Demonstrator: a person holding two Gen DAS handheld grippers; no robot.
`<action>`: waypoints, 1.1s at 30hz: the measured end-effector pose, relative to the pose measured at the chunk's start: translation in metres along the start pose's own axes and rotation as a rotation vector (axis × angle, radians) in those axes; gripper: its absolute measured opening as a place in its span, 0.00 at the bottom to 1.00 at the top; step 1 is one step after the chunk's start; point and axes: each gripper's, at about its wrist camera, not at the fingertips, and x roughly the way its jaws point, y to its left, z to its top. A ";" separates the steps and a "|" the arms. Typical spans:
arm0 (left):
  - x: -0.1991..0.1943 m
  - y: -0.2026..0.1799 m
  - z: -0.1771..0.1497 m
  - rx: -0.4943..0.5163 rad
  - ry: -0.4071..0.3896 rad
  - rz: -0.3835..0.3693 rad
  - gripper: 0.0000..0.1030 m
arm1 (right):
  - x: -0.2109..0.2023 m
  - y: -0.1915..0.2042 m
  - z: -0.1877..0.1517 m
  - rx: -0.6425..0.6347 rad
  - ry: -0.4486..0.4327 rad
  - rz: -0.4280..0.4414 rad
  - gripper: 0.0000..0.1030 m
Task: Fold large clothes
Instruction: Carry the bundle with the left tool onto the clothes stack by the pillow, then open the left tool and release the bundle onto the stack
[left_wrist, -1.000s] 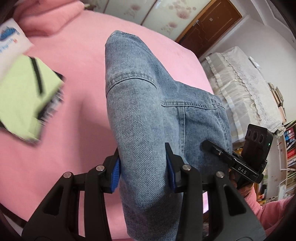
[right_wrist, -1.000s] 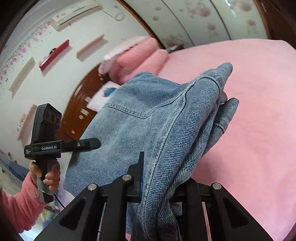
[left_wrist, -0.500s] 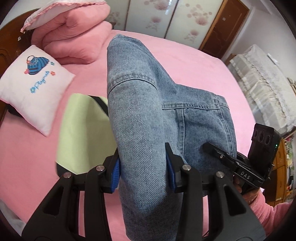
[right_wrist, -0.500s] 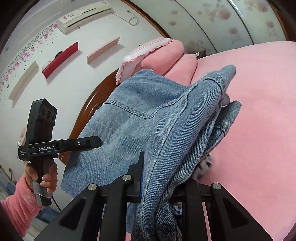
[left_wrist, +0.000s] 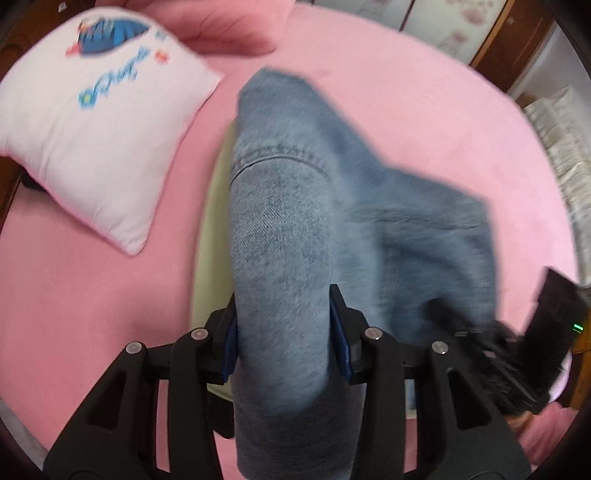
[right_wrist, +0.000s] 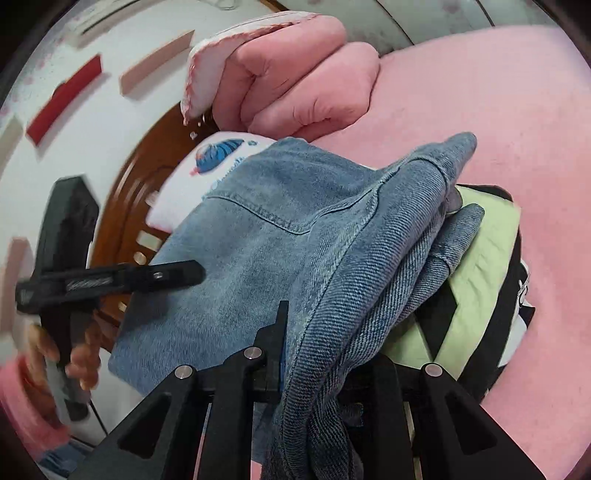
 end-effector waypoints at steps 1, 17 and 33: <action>0.006 0.007 -0.003 -0.027 0.000 -0.017 0.41 | 0.001 -0.001 -0.003 -0.017 -0.006 -0.002 0.16; -0.022 -0.035 -0.090 -0.245 -0.326 0.304 0.60 | -0.089 -0.031 -0.027 -0.144 0.144 -0.112 0.42; -0.113 -0.296 -0.243 -0.194 -0.264 0.270 0.61 | -0.384 -0.138 -0.220 0.037 0.282 -0.531 0.93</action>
